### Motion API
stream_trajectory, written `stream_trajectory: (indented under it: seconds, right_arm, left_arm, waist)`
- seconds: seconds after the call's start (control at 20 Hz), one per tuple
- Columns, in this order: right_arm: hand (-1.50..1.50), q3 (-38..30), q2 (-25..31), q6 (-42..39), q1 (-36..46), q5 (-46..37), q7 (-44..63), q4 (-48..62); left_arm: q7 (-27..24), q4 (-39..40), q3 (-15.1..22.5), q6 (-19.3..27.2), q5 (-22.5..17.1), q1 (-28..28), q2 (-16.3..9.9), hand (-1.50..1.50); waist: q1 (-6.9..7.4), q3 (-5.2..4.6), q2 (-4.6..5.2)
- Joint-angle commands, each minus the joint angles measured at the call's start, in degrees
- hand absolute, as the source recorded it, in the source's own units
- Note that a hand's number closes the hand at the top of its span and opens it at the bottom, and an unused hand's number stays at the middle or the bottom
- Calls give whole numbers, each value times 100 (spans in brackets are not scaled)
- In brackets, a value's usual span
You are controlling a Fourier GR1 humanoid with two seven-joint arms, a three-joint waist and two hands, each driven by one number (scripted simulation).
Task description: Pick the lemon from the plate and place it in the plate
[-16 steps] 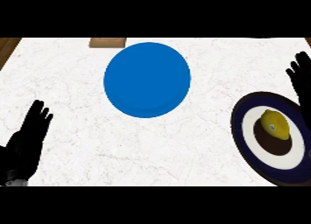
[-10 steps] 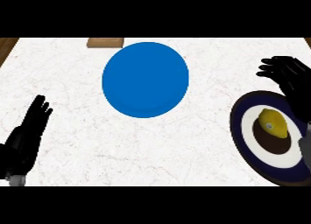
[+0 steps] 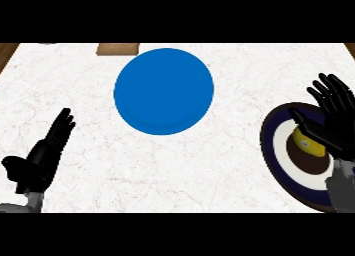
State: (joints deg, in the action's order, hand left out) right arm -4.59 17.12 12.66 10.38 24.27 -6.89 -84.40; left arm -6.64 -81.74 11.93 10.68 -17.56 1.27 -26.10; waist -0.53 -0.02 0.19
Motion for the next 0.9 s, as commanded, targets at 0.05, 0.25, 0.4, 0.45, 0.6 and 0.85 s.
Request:
stream_trajectory:
  seconds: [0.05,0.25,0.4,0.45,0.6,0.85]
  right_arm:
    - [-150,95,-235,340,-813,-561,-511,-484]
    - [-150,-518,351,65,-1388,-339,-187,-838]
    - [-150,-374,852,109,-1512,-714,529,-1075]
    - [-150,-420,996,-232,-1643,-685,435,-744]
    - [-150,-302,1680,-495,-1767,-819,1363,-1193]
    - [-150,-218,2582,-1659,-1980,-764,1829,-1039]
  left_arm:
    - [-289,621,-277,-330,107,241,87,0]
    - [-187,515,-267,-378,177,193,182,0]
    - [-419,1065,-365,-425,240,482,278,0]
    - [-270,546,-293,-358,224,198,264,0]
    - [-315,389,-297,-403,286,50,136,0]
    - [-76,414,-370,-498,189,268,156,0]
  waist:
    - [1,-1,-22]
    - [-5,0,-28]
    - [-40,-7,-16]
    - [20,0,-23]
    - [42,-6,-38]
    - [28,-3,-34]
